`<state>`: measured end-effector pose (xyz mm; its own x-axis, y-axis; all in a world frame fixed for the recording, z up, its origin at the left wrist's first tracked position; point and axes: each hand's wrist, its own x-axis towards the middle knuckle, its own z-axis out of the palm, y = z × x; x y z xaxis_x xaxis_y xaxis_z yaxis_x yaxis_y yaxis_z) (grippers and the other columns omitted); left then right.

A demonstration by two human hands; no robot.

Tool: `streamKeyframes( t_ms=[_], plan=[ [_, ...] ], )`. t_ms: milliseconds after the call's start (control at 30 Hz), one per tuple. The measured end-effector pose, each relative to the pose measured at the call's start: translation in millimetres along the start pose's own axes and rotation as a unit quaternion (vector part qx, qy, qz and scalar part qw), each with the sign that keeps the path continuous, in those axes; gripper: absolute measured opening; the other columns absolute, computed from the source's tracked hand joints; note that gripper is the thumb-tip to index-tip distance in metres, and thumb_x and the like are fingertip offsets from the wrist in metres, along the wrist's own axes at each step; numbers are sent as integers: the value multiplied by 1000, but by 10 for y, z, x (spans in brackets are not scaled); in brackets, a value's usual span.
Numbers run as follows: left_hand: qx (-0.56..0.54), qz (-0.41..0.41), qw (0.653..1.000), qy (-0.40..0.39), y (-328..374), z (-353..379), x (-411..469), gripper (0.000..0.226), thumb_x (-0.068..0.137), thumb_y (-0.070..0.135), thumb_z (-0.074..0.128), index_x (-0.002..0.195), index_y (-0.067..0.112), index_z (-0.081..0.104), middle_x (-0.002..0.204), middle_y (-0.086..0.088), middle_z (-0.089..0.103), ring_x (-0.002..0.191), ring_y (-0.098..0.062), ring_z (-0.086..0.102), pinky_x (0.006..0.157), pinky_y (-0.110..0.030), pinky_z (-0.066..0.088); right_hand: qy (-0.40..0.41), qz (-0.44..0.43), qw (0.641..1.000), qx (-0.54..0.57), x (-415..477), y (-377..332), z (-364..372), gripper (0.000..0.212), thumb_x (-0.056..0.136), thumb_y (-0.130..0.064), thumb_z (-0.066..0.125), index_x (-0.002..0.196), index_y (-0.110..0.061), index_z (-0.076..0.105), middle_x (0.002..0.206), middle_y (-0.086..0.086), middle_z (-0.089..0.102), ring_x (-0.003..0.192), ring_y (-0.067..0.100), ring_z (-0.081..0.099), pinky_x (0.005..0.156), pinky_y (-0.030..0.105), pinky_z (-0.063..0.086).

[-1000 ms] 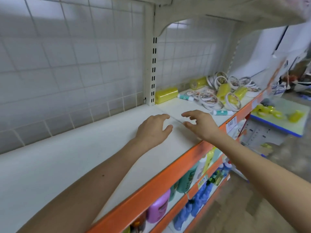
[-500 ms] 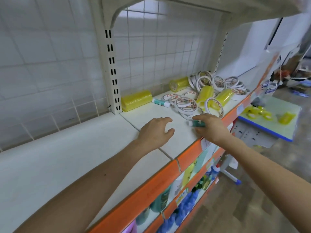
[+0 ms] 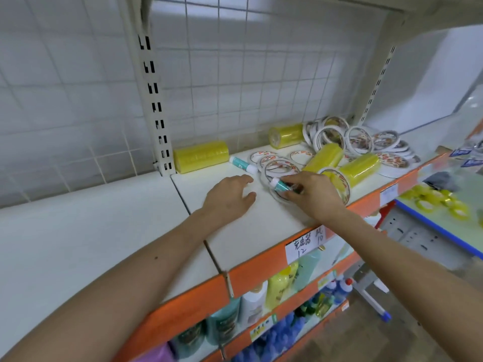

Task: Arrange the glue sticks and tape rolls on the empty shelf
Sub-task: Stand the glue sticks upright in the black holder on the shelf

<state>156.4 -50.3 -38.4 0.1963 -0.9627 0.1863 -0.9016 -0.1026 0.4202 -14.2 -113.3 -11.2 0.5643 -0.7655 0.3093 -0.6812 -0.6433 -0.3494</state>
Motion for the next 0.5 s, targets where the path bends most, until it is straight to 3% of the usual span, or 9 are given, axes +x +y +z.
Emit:
streamKeyframes(
  t_ms=[167,300,400,500],
  plan=[
    [-2,5,1000,15,-210,99,449,48,90,20,50,136,13,40,141,-6,43,133,-24,34,108,-30,30,2,13,1000,26,276,44,17,32,82,-23,65,113,-22,64,108,6,66,97,23,59,75,25,39],
    [41,15,999,-31,-285,150,820,55,90,9,42,142,8,26,150,-7,28,140,-23,20,112,-33,23,-4,11,999,47,456,87,18,31,81,-19,63,113,-22,65,101,7,66,92,24,59,72,26,38],
    [73,11,995,-67,-322,234,1004,46,92,13,38,137,13,35,146,-4,35,138,-23,24,109,-38,30,-10,16,998,52,534,129,13,32,83,-21,62,115,-20,63,105,6,66,93,21,59,77,25,39],
    [124,14,992,-26,-294,259,1045,34,95,24,39,127,16,49,128,-6,53,122,-25,42,94,-35,40,-16,13,998,62,553,155,15,30,83,-21,63,113,-20,65,105,6,67,93,21,60,83,31,45]
  ],
)
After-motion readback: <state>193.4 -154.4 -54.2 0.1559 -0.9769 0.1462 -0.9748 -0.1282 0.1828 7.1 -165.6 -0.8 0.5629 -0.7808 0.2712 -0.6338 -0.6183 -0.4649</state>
